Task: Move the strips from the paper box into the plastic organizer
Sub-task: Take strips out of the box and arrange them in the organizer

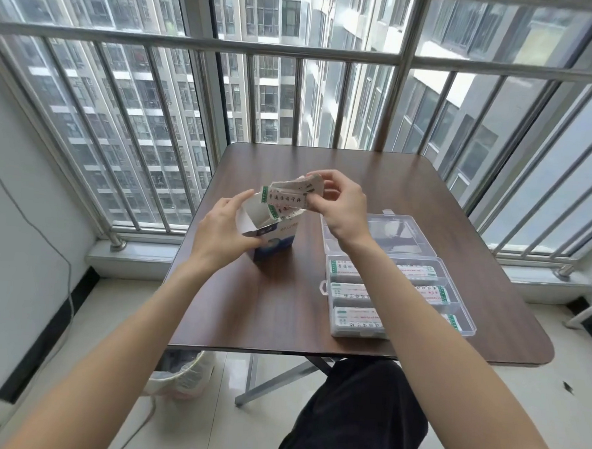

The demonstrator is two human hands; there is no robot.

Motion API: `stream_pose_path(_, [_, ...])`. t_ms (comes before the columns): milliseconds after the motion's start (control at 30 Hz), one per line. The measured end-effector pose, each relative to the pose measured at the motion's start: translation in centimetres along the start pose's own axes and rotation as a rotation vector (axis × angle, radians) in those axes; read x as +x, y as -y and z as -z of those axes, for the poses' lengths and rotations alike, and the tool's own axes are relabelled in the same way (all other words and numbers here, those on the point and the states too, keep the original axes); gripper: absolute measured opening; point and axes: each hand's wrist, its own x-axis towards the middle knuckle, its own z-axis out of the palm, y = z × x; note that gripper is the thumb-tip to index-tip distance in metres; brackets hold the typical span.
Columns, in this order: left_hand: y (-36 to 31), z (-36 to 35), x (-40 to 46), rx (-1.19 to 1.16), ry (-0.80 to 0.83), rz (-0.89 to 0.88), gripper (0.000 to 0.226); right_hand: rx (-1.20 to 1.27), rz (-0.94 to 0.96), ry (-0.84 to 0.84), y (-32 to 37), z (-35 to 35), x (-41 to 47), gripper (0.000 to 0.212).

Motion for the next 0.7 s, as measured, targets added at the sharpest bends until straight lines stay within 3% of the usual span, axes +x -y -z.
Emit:
stream_pose_path(233, [0.5,0.9,0.7,0.060,0.174,0.075,0.104,0.304,-0.118,-0.001,-0.4,1.5,-0.2,0.027])
stream_pose_path(300, [-0.5,1.6,0.3,0.106,0.039,-0.008,0.102,0.353,-0.139,0.010,-0.3,2.5,-0.8,0.027])
stream_pose_path(367, [-2.7,2.4,0.1,0.028,-0.130,-0.194,0.083,0.337,-0.144,0.065,0.1,3.6,-1.7,0.027])
stream_pose_path(400, [-4.0,2.7,0.0,-0.025,-0.123,-0.262,0.075,0.328,-0.143,0.108,0.2,4.1,-2.3,0.027])
stream_pose_path(467, [-6.8,2.5,0.1,-0.184,0.078,-0.305,0.068,0.324,-0.133,0.175,0.6,5.3,-3.6,0.029])
stream_pose_path(567, [-9.4,0.7,0.3,-0.270,0.525,-0.203,0.054,0.315,-0.133,0.197,0.7,7.2,-5.2,0.030])
stream_pose_path(633, [-10.1,-1.0,-0.1,-0.309,0.671,-0.166,0.027,0.275,-0.131,0.175,0.4,8.7,-6.1,0.030])
stream_pose_path(700, [-10.5,-2.4,-0.7,-0.512,0.736,-0.112,0.017,0.263,-0.148,0.161,0.2,9.8,-6.5,0.030])
